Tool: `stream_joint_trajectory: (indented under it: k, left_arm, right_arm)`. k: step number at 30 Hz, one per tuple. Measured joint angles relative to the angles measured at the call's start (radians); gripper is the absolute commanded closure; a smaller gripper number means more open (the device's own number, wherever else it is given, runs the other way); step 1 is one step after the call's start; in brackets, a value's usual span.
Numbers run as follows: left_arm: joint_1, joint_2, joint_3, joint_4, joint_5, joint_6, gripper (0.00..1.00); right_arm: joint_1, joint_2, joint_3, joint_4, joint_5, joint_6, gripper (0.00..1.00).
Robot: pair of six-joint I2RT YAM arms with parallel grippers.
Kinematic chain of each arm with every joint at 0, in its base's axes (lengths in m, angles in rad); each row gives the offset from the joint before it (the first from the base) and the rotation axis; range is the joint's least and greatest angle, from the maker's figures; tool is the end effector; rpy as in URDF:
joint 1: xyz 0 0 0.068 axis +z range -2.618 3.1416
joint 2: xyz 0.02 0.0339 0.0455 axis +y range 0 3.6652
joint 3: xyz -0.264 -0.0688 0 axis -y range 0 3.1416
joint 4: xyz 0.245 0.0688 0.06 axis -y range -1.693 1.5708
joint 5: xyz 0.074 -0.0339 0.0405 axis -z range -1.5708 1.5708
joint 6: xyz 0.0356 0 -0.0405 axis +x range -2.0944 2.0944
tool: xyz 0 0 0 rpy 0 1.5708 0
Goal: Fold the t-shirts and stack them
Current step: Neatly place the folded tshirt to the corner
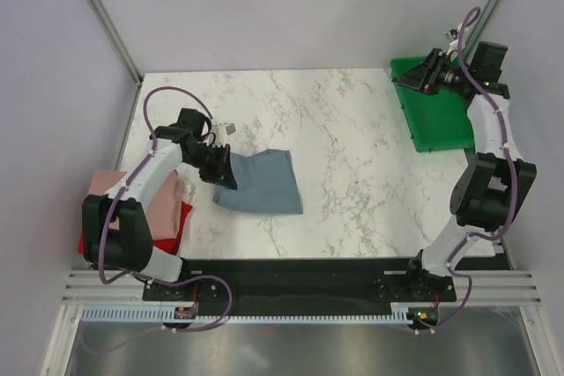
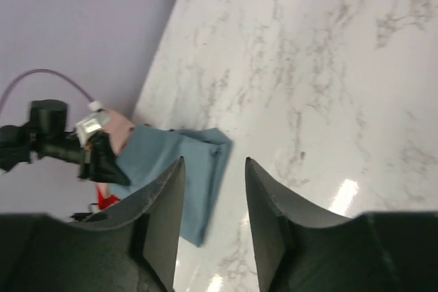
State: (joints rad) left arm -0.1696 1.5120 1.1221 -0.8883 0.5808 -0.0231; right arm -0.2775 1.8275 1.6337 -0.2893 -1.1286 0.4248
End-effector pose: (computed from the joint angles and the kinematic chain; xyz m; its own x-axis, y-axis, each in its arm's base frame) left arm 0.2765 -0.0672 0.2401 -0.9504 0.1432 -0.2762 0.2752 0.8008 -0.5319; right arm 0.4108 -0.0836 0.3391 -0.6760 0.3759 -0.6338 -0.4104 0.5223 0.7475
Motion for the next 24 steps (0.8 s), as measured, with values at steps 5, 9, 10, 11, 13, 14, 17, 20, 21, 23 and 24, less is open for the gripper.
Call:
stream_joint_trajectory:
  k: [5,9,10,11,13,14,17,20,21,23,24]
  left_arm:
    - [0.017,-0.126,-0.028,-0.131,-0.139,0.19,0.98]
    - [0.039,-0.182,-0.027,-0.212,-0.223,0.288,0.98]
    - [0.044,-0.196,-0.027,-0.233,-0.244,0.307,0.98]
    - [0.048,-0.216,-0.026,-0.26,-0.269,0.331,0.98]
    - [0.052,-0.249,-0.02,-0.303,-0.303,0.363,0.98]
    - [0.053,-0.268,-0.013,-0.326,-0.322,0.377,0.98]
    - [0.052,-0.314,0.019,-0.386,-0.36,0.407,0.98]
    - [0.052,-0.352,0.046,-0.42,-0.391,0.431,0.98]
    - [0.052,-0.365,0.053,-0.428,-0.404,0.44,0.98]
    - [0.053,-0.38,0.069,-0.446,-0.427,0.454,0.98]
    - [0.053,-0.383,0.081,-0.454,-0.436,0.459,0.98]
  right_arm:
    - [-0.016,-0.196,-0.02,-0.208,0.192,-0.253,0.39]
    - [-0.017,-0.361,-0.077,-0.271,0.261,-0.357,0.38]
    - [-0.018,-0.383,-0.087,-0.281,0.267,-0.373,0.38]
    - [-0.018,-0.394,-0.092,-0.292,0.27,-0.385,0.38]
    - [-0.021,-0.401,-0.103,-0.317,0.272,-0.408,0.38]
    - [-0.023,-0.397,-0.109,-0.328,0.274,-0.416,0.37]
    - [-0.029,-0.378,-0.124,-0.363,0.274,-0.429,0.37]
    - [-0.033,-0.366,-0.132,-0.385,0.272,-0.43,0.37]
    - [-0.033,-0.364,-0.132,-0.386,0.27,-0.43,0.37]
    - [-0.034,-0.364,-0.132,-0.387,0.266,-0.43,0.37]
    - [-0.034,-0.364,-0.132,-0.387,0.264,-0.43,0.37]
